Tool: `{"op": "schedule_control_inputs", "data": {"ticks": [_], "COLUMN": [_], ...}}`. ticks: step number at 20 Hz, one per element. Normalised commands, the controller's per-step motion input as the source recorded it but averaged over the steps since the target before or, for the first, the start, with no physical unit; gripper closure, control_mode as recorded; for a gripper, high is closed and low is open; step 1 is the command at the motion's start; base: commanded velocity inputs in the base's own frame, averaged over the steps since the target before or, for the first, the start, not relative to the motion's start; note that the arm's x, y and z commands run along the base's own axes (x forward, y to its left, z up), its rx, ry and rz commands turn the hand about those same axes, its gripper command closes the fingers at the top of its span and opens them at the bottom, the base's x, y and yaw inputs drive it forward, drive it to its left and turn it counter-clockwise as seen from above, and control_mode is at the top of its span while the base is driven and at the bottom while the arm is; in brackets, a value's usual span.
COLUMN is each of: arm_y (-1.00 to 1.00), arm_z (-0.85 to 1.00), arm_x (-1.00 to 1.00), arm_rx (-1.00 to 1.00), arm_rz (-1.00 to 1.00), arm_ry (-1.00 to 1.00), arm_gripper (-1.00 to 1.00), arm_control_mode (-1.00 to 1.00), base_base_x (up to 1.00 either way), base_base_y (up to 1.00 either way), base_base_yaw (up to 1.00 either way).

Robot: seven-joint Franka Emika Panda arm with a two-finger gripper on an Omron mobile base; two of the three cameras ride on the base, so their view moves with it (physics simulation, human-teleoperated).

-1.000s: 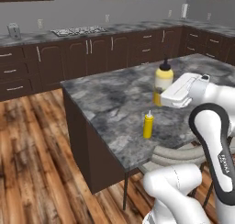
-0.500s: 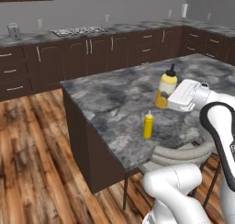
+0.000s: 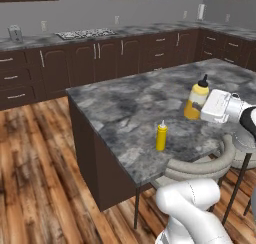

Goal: The dining table condiment station is running low on mustard. Refill the condiment station by opening the cabinet and taking the mustard from the cabinet and placing it on the dining table.

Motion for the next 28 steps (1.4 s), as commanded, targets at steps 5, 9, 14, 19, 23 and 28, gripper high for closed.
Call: {"op": "schedule_control_inputs", "data": {"ticks": [5,9,14,19,23,28], "arm_y": [-0.74,-0.56,-0.34,-0.14,0.0,0.0], "arm_z": [-0.13,-0.11,-0.12,-0.29,-0.41,-0.42], "arm_x": [0.24,0.34,0.41,0.39,0.41,0.42], "arm_rx": [0.05,0.09,0.04,-0.05,-0.13,-0.11], "arm_rz": [0.0,0.0,0.0,0.0,0.0,0.0], "arm_ry": [0.01,0.04,0.08,0.08,0.03,0.0], "arm_gripper": [1.0,1.0,1.0,1.0,1.0,1.0], "arm_control_mode": [-1.0,-1.0,-1.0,-1.0,-1.0,-1.0], "base_base_x": [0.0,0.0,0.0,0.0,0.0,0.0], "base_base_y": [0.0,0.0,0.0,0.0,0.0,0.0], "base_base_yaw": [0.0,0.0,0.0,0.0,0.0,0.0]}}
